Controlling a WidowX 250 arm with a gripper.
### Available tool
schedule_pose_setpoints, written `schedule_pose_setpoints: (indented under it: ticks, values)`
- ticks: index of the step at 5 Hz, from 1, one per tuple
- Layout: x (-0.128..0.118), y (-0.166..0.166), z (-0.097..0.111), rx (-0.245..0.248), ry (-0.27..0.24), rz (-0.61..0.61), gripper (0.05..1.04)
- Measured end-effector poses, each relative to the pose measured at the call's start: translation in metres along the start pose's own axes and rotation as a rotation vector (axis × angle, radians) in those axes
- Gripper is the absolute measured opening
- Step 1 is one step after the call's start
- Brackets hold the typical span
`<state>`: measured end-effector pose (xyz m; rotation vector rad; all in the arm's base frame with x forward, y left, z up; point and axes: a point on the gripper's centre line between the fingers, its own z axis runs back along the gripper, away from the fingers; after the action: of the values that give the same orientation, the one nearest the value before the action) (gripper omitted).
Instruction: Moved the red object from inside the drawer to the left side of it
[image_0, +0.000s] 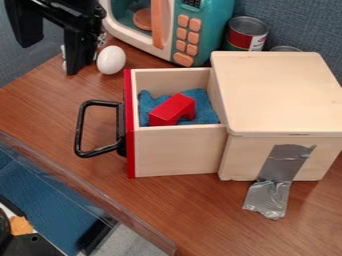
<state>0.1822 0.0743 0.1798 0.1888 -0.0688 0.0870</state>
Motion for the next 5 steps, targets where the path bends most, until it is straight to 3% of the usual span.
schedule_pose_setpoints:
  ticks: [1,3,4,5]
  values:
    - [-0.001,-0.001,-0.004,-0.005,0.011,-0.004,1.000]
    - [0.032,-0.011,-0.031,-0.053,-0.046,-0.086,1.000]
    - [0.049,-0.022,-0.039,-0.086,-0.108,-0.110,1.000]
    - [0.061,-0.040,-0.046,-0.146,-0.141,-0.115,1.000]
